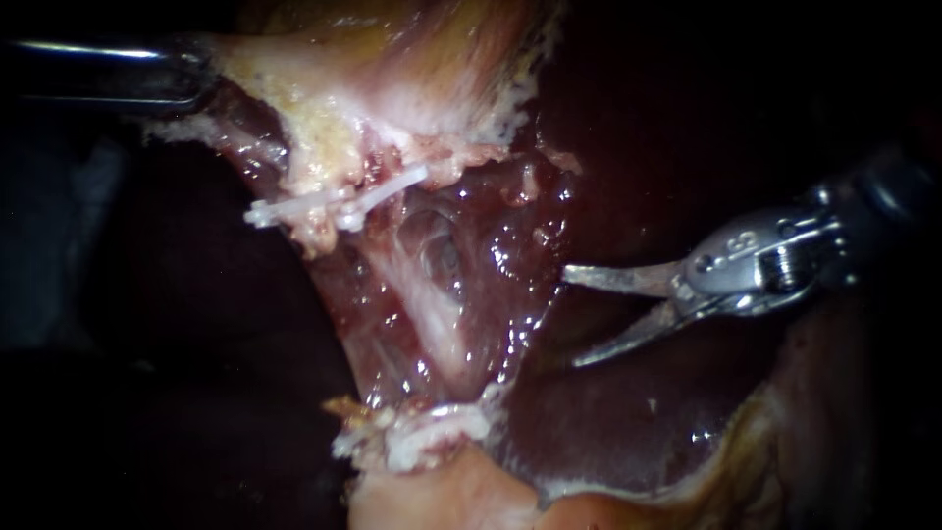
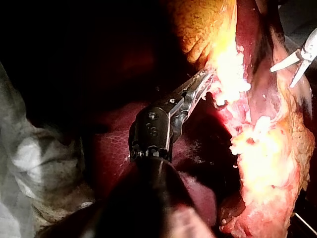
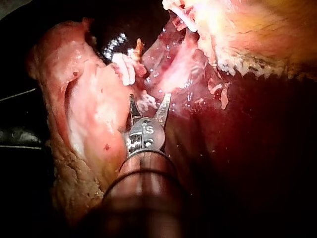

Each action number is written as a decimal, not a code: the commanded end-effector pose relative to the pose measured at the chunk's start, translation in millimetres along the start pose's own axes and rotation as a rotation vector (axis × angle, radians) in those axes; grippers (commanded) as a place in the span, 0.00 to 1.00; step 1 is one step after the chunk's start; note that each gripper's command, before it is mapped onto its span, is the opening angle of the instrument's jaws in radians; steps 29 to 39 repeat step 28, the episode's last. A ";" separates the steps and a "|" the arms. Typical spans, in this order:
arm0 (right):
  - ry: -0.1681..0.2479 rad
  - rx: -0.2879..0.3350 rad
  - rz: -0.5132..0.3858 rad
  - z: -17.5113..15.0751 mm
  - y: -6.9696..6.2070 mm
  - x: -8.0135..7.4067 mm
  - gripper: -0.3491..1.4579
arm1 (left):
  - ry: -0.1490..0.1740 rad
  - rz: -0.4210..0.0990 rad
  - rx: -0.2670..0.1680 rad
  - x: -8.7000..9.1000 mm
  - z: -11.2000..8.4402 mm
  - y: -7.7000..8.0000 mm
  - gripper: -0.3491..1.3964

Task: Go back from the cut right tube

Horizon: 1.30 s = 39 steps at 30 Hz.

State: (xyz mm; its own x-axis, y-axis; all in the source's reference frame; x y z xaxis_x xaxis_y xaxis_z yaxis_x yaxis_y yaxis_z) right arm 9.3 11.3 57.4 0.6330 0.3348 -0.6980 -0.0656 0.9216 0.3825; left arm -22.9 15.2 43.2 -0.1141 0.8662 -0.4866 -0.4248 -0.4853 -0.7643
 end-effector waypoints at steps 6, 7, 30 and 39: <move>0.000 0.001 -0.001 -0.3 0.1 -0.1 0.99 | 0.007 0.007 0.012 -1.1 1.8 -0.7 0.00; 0.000 0.001 -0.001 -0.3 0.1 -0.1 0.99 | 0.009 0.009 0.008 -1.4 2.2 -0.8 0.00; 0.000 0.001 -0.001 -0.4 0.2 -0.2 0.99 | -0.024 0.021 -0.005 -3.9 7.6 -2.1 0.00; 0.000 0.001 -0.001 -0.4 0.2 -0.2 0.99 | -0.024 0.021 -0.005 -3.9 7.6 -2.1 0.00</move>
